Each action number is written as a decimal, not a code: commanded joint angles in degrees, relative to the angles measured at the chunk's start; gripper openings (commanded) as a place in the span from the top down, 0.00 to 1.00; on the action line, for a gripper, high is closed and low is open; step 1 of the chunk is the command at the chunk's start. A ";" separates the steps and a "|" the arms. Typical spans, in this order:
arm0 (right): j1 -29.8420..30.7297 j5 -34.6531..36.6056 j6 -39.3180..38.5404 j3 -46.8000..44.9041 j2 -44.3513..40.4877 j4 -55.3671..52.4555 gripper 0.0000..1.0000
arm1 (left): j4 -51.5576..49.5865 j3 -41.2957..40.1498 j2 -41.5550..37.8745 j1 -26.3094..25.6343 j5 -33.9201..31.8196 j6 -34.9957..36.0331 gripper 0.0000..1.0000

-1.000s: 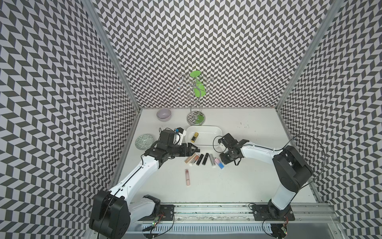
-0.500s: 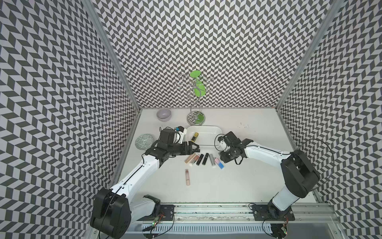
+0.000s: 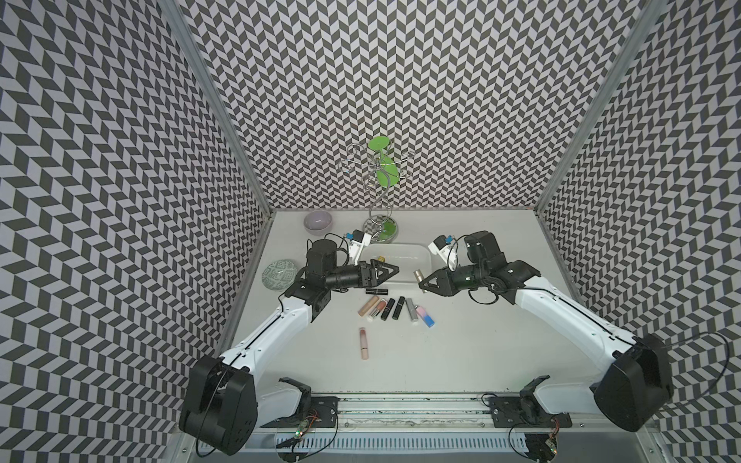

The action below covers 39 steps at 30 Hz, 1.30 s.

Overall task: Put the lipstick into the storage box
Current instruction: Pick up the lipstick at the center of the board.

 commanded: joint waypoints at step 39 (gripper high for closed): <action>-3.69 -25.43 26.54 -3.66 -3.70 35.11 0.78 | 12.65 15.23 6.58 -9.38 5.54 -6.01 0.52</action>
